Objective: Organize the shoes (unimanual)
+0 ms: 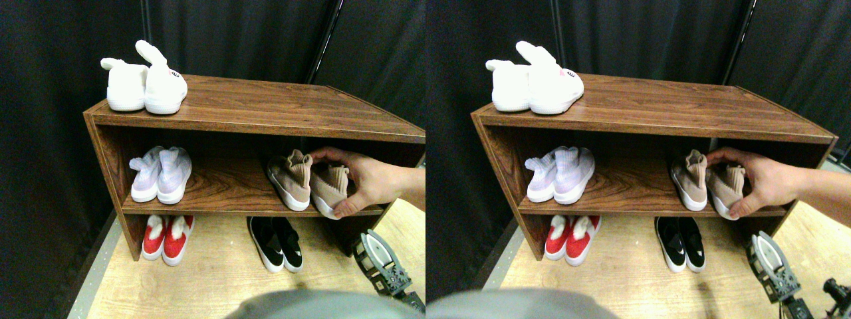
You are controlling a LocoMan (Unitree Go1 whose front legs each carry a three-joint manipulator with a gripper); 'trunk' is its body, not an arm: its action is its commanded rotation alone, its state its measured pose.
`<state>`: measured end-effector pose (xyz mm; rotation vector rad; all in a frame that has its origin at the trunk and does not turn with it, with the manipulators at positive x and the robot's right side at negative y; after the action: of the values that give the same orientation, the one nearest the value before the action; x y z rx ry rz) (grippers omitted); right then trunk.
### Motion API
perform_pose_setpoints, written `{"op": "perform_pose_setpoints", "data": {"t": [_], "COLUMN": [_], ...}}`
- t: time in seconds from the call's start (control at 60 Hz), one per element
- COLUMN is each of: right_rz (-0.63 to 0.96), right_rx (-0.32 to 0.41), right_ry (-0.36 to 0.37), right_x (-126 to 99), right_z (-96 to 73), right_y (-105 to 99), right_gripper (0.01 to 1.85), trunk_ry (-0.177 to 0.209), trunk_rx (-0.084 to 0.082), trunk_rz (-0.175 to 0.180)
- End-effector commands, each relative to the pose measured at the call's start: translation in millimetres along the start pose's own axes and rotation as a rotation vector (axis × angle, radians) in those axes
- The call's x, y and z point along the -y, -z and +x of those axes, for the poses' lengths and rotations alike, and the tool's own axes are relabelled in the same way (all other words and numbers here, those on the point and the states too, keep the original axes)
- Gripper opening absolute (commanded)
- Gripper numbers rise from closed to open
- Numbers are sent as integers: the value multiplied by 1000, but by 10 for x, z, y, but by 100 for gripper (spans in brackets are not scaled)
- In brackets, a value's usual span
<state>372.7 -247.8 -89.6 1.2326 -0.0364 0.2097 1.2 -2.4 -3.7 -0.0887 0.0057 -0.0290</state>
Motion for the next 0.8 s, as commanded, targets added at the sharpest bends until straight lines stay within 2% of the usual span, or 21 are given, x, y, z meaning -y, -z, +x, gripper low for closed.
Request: {"op": "perform_pose_setpoints", "data": {"t": [0.017,0.433,0.8], "right_rz": [-4,-24,-20], "right_rx": [8,30,42], "right_ry": [-41,-32,-33], "right_x": [-75,-83,-94], "right_z": [28,44,34], "right_y": [7,0,-5], "right_gripper": [6,6,6], "trunk_ry": [3,9,28], "trunk_rx": [6,-4,-15], "trunk_rz": [-9,-9,1]}}
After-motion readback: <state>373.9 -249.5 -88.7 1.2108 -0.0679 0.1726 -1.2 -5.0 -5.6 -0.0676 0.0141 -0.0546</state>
